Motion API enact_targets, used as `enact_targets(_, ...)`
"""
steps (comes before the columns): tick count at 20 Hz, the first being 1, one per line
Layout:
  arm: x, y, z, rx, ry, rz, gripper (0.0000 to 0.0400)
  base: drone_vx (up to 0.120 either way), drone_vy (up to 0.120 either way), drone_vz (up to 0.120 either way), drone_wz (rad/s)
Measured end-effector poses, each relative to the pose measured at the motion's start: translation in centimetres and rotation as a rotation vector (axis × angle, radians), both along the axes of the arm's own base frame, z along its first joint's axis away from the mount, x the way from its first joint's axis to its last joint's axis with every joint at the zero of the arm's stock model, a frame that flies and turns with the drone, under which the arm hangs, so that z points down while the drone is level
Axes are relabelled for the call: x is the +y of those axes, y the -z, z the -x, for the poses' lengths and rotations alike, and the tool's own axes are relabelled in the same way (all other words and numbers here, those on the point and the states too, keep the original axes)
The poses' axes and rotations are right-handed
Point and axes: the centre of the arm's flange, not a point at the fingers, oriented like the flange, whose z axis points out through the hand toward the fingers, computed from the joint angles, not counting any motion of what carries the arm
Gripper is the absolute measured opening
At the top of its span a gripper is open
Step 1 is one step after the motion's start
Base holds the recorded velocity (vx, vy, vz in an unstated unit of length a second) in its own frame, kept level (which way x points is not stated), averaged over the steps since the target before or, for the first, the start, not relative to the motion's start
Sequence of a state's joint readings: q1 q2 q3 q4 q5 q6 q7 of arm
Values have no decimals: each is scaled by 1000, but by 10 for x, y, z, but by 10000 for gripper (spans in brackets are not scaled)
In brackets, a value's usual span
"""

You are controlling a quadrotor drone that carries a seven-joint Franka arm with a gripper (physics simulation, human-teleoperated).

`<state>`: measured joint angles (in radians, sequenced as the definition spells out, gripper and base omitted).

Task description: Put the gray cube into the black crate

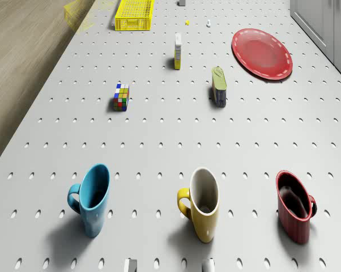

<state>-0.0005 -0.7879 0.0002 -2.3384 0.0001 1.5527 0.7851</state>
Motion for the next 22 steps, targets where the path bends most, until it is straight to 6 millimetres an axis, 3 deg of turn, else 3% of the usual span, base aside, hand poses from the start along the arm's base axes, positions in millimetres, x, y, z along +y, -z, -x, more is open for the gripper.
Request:
enact_targets(5, 0, -37, 4, -4, 0, 0, 400, 0, 0, 0, 0)
enact_targets(11, 0, -71, 2, -9, 0, 0, 400, 113, 0, 0, 0)
enact_targets(22, 0, -91, 0, -17, 0, 0, 400, 120, 0, 0, 0)
